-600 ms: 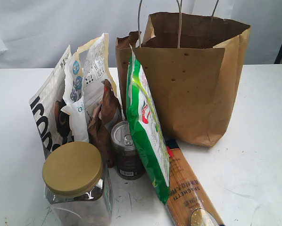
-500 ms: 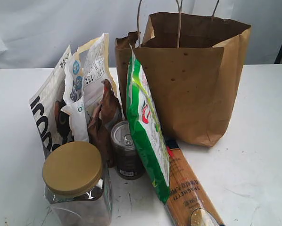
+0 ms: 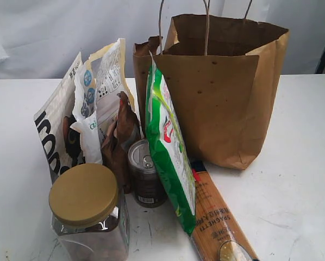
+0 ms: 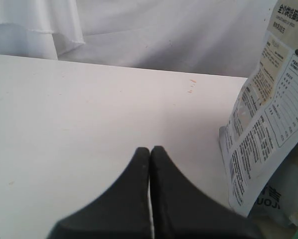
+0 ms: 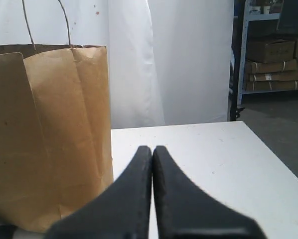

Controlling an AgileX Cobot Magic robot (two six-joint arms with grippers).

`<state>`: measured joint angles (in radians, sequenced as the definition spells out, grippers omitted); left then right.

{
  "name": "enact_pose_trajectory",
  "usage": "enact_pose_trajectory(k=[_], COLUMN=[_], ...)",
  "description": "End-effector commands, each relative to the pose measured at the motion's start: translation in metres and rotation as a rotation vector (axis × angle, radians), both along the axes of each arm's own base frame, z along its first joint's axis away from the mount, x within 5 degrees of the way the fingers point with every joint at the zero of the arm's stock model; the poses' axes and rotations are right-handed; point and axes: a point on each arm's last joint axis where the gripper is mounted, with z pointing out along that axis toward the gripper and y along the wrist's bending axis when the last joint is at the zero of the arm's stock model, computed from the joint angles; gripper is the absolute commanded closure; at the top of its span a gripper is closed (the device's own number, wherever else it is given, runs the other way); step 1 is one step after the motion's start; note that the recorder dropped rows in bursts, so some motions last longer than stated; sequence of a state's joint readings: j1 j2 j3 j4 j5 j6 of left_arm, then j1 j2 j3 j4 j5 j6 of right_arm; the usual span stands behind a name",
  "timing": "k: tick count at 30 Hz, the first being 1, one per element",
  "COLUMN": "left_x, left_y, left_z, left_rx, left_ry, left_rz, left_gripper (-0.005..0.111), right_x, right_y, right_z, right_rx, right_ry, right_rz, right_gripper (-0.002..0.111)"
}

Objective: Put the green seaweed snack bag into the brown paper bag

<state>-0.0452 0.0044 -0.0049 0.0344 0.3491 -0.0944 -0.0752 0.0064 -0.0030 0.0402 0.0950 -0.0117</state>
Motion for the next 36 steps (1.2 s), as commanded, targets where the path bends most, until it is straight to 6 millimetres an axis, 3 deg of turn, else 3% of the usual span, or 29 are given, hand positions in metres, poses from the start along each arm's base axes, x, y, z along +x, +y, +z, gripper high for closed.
enact_pose_trajectory(k=[1, 6, 10, 19, 27, 36], left_x=[0.000, 0.000, 0.000, 0.000, 0.000, 0.000], left_y=[0.000, 0.000, 0.000, 0.000, 0.000, 0.000], left_z=[-0.001, -0.001, -0.001, -0.001, -0.001, -0.001], left_rx=[0.001, 0.001, 0.001, 0.001, 0.001, 0.001], left_ry=[-0.009, -0.009, -0.009, -0.009, -0.009, -0.009], left_rz=[-0.005, -0.005, -0.005, -0.005, -0.005, -0.005], left_gripper=[0.107, 0.107, 0.107, 0.107, 0.107, 0.107], right_x=[0.000, -0.002, -0.002, -0.017, -0.010, 0.020], right_y=[0.000, -0.001, -0.001, 0.001, 0.003, 0.024], right_z=[0.002, 0.017, 0.017, 0.070, 0.107, 0.129], right_rx=[0.002, 0.054, 0.109, 0.124, 0.120, 0.043], right_ry=[-0.028, -0.200, -0.204, -0.194, 0.012, 0.232], right_rz=[-0.007, -0.008, -0.003, 0.007, 0.028, 0.297], right_gripper=[0.108, 0.108, 0.108, 0.108, 0.108, 0.108])
